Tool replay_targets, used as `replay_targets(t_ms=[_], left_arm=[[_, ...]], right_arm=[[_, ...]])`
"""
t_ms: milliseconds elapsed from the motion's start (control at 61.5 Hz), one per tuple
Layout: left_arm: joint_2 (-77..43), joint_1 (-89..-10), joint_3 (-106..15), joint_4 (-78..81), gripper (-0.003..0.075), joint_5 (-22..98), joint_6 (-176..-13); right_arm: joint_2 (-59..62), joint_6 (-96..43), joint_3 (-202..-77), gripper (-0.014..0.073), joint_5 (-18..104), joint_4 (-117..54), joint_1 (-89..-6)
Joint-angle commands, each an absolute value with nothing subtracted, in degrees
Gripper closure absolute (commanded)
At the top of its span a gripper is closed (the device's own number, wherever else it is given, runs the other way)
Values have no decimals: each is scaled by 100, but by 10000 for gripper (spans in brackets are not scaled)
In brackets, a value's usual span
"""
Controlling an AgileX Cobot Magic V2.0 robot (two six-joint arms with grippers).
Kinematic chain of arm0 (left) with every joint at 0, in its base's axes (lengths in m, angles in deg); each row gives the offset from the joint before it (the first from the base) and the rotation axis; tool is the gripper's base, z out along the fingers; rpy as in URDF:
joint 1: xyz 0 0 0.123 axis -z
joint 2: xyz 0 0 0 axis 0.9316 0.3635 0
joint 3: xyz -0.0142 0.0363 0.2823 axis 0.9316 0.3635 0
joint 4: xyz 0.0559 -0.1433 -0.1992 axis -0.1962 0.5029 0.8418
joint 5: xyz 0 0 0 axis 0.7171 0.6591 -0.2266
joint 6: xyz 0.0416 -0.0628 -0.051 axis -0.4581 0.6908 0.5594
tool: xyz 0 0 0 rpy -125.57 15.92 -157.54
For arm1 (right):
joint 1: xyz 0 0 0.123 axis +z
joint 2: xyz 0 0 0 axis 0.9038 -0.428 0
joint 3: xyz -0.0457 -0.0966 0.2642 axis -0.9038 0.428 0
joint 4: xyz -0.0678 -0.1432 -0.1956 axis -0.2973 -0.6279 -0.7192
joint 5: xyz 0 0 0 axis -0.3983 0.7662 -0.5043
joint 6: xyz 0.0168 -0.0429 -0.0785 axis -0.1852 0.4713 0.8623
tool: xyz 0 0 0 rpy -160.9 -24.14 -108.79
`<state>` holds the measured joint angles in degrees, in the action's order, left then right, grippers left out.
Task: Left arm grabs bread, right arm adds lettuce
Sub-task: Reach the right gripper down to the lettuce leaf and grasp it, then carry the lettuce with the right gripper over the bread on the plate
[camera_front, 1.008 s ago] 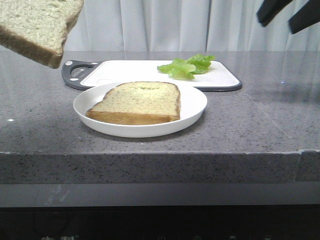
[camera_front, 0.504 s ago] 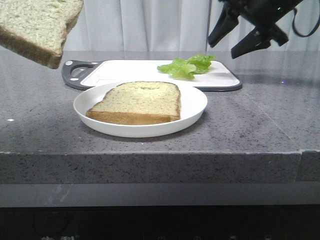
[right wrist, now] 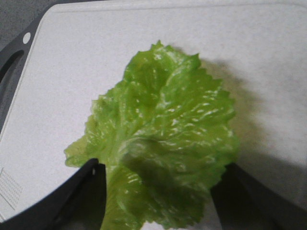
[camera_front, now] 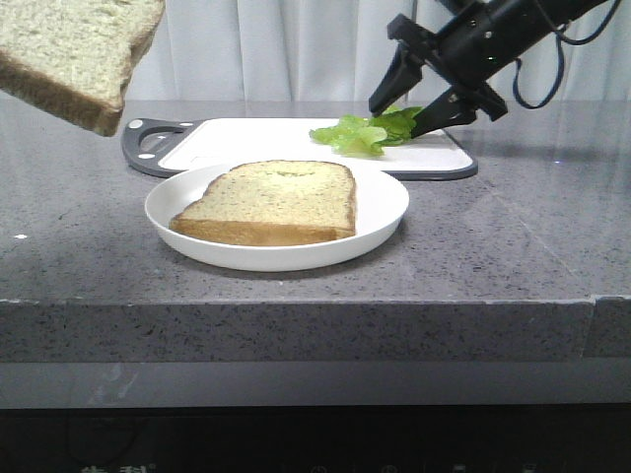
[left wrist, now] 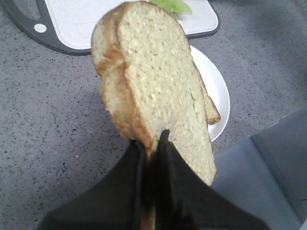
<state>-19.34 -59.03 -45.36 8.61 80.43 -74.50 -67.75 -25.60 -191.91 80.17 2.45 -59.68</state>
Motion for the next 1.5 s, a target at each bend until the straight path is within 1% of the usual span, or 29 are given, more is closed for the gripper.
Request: replay_targets(t_ms=[0, 33, 49, 163, 228, 341, 406, 536, 683, 780, 878, 991, 1138, 1300, 1479], left_arm=[[-2009, -5927, -4680, 1062, 741, 7775, -7465], [-2009, -5927, -4680, 1054, 741, 7775, -7465], [-2009, -5927, -4680, 1054, 741, 7775, -7465], [-2009, -5927, -4680, 1054, 741, 7775, -7465], [-2009, -5927, -4680, 1018, 741, 7775, -7465], [-2009, -5927, -4680, 832, 741, 7723, -7465], [-2009, -5927, -4680, 780, 741, 7699, -7465], [-2009, -5927, -4680, 780, 741, 7688, -7465], [-2009, -5927, -4680, 780, 741, 7638, -7465], [-2009, -5927, -4680, 780, 741, 7600, -7465], [-2009, -5927, -4680, 780, 741, 7597, -7465], [-2009, -5927, -4680, 780, 741, 7587, -7465], [-2009, -5927, -4680, 780, 741, 7575, -7465], [-2009, -5927, -4680, 780, 741, 7564, -7465], [-2009, -5927, -4680, 780, 741, 7564, -7465]], right_arm=[[-6429, -2478, -19396, 185, 7834, 496, -5955], [-6429, -2478, -19396, 237, 7770, 496, -5951], [-6429, -2478, -19396, 282, 7724, 496, -5951], [-6429, -2478, -19396, 456, 7528, 496, -5951], [-6429, -2478, -19396, 541, 7501, 515, -5951], [-6371, -2474, -19396, 662, 7497, 527, -5951], [-6259, -2474, -19398, 709, 7495, 527, -5957], [-5877, -2474, -19398, 710, 7574, 534, -5957], [-5258, -2474, -19354, 710, 8059, 538, -5957], [-4780, -2474, -19048, 710, 8242, 640, -5957], [-4090, -2044, -18410, 710, 8265, 830, -5916], [-3292, -1353, -17371, 710, 8273, 1267, -5808], [-2504, -345, -16030, 710, 8254, 2430, -5701], [-2306, 821, -14683, 710, 8421, 3942, -5475], [-2526, 1739, -13922, 710, 8512, 4964, -5120]])
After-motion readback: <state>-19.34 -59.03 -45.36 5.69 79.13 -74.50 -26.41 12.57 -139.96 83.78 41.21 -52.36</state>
